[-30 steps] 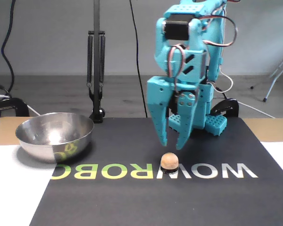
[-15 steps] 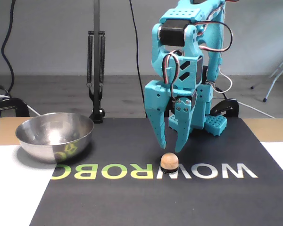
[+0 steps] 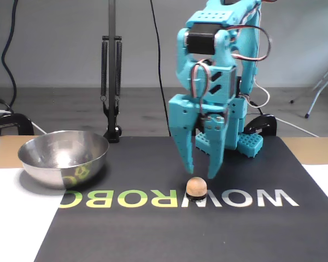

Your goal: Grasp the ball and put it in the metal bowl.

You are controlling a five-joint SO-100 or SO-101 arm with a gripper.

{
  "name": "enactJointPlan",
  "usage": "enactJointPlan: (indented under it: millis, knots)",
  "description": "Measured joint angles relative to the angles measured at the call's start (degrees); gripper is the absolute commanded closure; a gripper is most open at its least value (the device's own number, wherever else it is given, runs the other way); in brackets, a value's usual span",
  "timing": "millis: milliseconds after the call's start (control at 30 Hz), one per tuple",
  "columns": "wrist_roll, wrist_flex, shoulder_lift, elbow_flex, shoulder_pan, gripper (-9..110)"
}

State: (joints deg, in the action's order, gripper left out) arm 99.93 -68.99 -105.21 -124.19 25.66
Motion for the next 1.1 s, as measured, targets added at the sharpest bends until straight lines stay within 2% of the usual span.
enactJointPlan:
  millis: [1100]
  knots:
    - [2.64,0.09,0.26,0.18,0.18,59]
